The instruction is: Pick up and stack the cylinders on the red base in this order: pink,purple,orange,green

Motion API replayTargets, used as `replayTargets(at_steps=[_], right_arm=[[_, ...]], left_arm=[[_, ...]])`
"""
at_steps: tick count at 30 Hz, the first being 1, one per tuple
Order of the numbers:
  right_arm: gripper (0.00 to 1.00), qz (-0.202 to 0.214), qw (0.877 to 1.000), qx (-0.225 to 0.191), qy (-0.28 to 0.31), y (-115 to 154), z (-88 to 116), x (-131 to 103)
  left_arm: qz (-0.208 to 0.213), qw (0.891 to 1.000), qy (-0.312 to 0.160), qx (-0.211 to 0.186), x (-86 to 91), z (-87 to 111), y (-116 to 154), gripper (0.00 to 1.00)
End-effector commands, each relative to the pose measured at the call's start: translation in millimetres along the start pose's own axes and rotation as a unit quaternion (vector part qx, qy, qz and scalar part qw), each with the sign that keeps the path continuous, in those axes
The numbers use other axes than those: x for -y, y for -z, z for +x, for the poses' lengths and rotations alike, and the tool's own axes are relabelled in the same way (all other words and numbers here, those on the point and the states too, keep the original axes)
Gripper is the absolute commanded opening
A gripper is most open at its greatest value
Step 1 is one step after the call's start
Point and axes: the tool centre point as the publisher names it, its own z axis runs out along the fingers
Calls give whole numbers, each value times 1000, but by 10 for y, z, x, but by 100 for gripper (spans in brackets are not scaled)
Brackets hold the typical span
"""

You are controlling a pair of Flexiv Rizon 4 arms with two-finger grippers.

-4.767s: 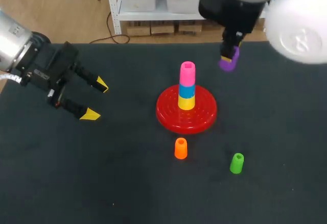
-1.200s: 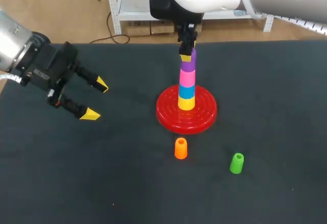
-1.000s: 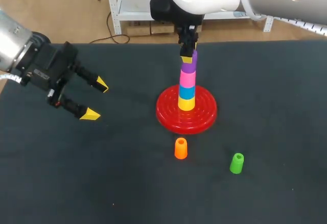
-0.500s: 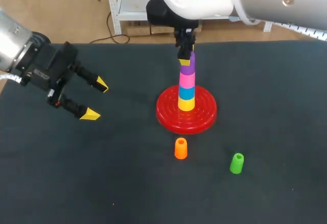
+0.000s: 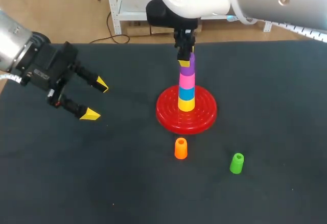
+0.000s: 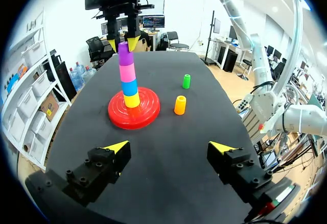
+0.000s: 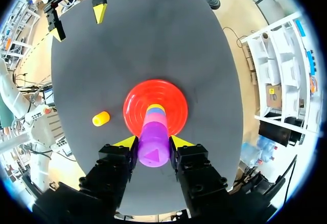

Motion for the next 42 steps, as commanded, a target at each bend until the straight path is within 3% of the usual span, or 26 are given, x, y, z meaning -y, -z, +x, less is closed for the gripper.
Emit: replayTargets(at_steps=[1,9,13,15,16,25,33,42], right_arm=[[0,-2,1000,1,-1,-135,2,-4],[0,-1,1000,8,-7,-129,8,-2],[0,23,999,19,-24,-79,22,7],[42,38,998,23,-33,-47,33,3],[98,42,998,24,-35,-33,36,-1],[100,73,995,47,-49,209,106,0],[100,104,983,89,-121,479,531,137],[100,103,976,89,-173,329,986,-53]], left_arm=[[-2,1000,-2,2,12,15,1,100],[-2,1000,-2,2,12,15,1,100],[-2,1000,-2,2,12,15,1,100],[-2,1000,-2,2,12,15,1,100],[-2,1000,-2,2,12,15,1,100],[-2,1000,-2,2,12,15,1,100],[-2,1000,-2,2,12,15,1,100],[-2,1000,-2,2,12,15,1,100]])
